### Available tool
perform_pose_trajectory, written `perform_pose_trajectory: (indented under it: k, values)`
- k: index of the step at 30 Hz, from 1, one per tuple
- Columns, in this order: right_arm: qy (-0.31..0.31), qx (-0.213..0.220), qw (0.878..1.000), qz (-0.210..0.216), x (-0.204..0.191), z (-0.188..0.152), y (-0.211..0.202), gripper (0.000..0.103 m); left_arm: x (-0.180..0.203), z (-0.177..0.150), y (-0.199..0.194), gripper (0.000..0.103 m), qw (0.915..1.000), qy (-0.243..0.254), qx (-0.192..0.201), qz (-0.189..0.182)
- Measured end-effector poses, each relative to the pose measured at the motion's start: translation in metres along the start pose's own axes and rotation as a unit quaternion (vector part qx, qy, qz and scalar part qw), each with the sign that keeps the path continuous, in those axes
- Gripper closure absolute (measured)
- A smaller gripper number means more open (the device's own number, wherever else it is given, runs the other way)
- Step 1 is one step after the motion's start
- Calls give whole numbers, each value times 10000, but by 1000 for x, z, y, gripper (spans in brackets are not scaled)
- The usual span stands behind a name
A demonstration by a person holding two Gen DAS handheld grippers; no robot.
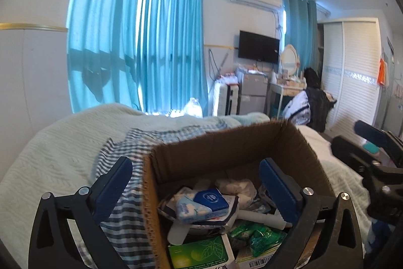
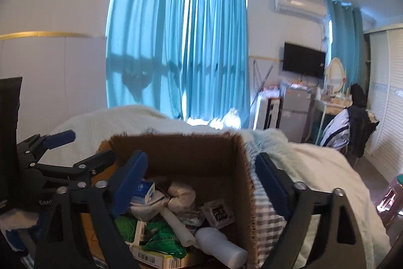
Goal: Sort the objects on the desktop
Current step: 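Withdraw both grippers toward the toothpaste tube and black hair tie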
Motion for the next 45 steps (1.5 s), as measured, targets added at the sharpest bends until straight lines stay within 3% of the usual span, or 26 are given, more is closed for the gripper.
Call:
perform_pose_trajectory:
  k: [2,6,21,26,37,45]
  values:
    - [107,168,9998,8,4,6,-13,5,-3,4,-10,0,10000,-31,67,59]
    - [242,324,9991,160,9,10,-38,2,-8,9,-30,0,9998,-60,154,125]
    - [-56,45,9999,76,5,-24,-73,0,-4,-11,-75,0,9991,146,152,361]
    - [-117,-70,9996,238,-4,-36,-79,0,-4,-31,-84,0,9989,248,-29,402]
    - [-529,-829,9923,751,-33,-90,-85,1,-6,-78,-88,0,9981,83,-564,244]
    - [-881,-1331,9824,974,-55,-119,-73,13,-12,-120,-62,0,9910,-98,-1309,244]
Point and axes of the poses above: each gripper's, at about its wrist camera, not at the fingertips, and y roughly the way its jaws point, x to its right, z to its top, the point moved 5 cm from there along y, roughly the way its jaws point, and after that the axes turned 9 degrees about -z, right-handed, at the moved point
